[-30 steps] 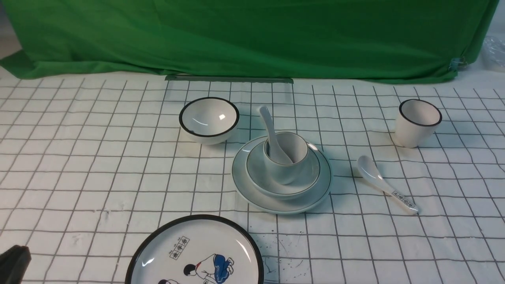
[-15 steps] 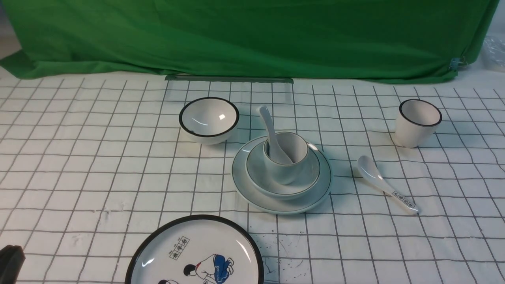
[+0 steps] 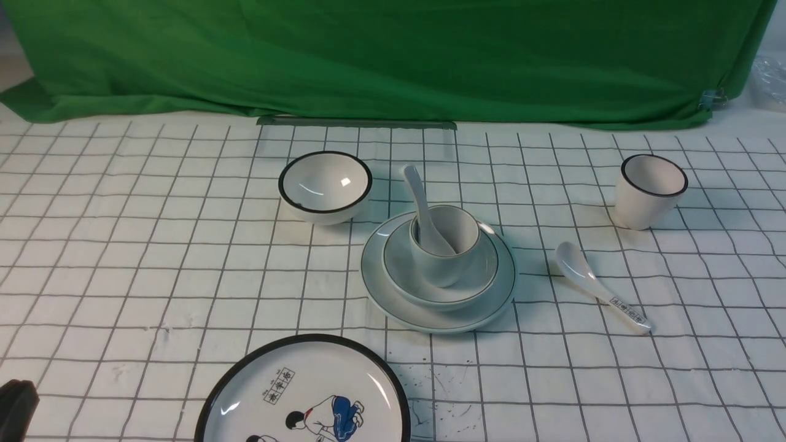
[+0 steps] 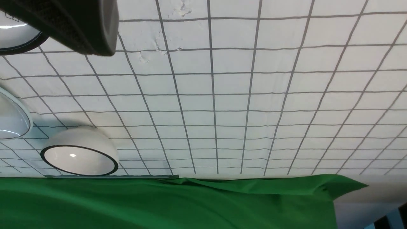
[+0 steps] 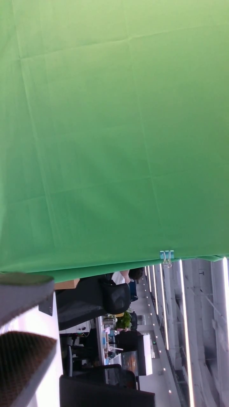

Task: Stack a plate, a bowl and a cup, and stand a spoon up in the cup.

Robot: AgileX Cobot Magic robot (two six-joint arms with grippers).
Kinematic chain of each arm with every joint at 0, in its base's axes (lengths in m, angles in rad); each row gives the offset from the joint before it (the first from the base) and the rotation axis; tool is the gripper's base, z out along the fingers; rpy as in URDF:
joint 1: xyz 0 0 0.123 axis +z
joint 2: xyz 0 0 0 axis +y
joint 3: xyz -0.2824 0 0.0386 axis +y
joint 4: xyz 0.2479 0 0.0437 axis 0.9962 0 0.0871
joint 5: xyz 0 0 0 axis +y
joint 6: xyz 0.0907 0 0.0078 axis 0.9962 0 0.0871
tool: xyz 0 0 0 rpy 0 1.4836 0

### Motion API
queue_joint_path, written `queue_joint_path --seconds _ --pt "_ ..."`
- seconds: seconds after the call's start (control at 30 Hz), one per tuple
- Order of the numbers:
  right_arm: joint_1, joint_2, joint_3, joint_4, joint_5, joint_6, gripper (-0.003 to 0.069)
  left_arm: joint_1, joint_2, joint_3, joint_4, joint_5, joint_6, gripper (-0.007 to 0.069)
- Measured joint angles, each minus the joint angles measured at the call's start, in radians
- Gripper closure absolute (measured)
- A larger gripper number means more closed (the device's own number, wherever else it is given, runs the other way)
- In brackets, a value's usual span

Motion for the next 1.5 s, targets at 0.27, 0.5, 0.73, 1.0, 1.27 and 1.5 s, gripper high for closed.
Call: queue_joint_path --seconds 0.27,0.5,0.73,1.0,1.27,1.5 --pt "0.0 0.0 0.0 0.0 0.0 0.0 0.0422 0.0 0.0 0.0 0.0 0.0 -0.001 0.0623" --pt "0.0 0.0 0.0 0.0 0.079 -0.137 0.0422 0.0 -0.001 0.0 0.0 0.0 -0.001 0.0623" --pt "0.0 0.0 0.053 -0.005 0.282 -0.27 0.042 0.0 -0.001 0.0 0.0 0.0 -0.001 0.0623" --pt "0.0 0.0 0.198 -0.122 0.303 -0.048 0.0419 0.0 -0.001 0.0 0.0 0.0 -0.001 0.0623" --pt "0.007 0.0 0.22 -0.304 0.458 0.154 0.0419 0.0 -0.001 0.0 0.0 0.0 -0.001 0.0623" --pt "0.093 0.0 0.22 -0.308 0.465 0.174 0.0419 0.0 -0.001 0.0 0.0 -0.002 -0.001 0.0623"
